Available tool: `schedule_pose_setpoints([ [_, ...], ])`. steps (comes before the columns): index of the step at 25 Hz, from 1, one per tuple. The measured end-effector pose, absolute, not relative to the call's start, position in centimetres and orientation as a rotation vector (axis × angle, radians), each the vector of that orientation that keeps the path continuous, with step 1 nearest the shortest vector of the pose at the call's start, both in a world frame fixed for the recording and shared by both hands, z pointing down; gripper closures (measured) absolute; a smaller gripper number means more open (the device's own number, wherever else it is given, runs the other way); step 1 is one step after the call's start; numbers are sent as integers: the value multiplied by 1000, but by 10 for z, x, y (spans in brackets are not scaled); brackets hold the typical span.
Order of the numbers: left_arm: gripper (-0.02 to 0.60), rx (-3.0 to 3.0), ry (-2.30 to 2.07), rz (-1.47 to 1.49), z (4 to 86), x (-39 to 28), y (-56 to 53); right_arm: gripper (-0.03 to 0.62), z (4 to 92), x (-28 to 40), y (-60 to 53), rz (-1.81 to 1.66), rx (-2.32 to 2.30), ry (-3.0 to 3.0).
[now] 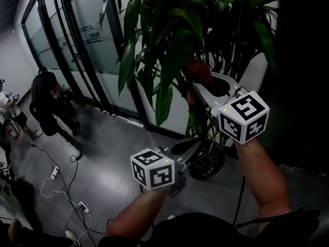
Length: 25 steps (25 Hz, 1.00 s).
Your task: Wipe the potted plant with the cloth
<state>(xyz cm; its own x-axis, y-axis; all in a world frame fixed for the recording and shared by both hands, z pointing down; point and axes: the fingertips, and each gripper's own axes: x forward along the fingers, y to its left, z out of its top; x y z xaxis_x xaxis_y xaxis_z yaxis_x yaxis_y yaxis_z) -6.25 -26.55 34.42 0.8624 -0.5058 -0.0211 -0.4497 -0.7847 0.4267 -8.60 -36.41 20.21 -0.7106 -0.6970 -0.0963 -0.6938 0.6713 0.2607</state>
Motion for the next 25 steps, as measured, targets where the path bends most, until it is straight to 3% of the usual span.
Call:
schedule_pose_setpoints([
  [25,565,2565,-684,-203,360,-63,-270,523,267,-86,-347,-390,1122,-2762],
])
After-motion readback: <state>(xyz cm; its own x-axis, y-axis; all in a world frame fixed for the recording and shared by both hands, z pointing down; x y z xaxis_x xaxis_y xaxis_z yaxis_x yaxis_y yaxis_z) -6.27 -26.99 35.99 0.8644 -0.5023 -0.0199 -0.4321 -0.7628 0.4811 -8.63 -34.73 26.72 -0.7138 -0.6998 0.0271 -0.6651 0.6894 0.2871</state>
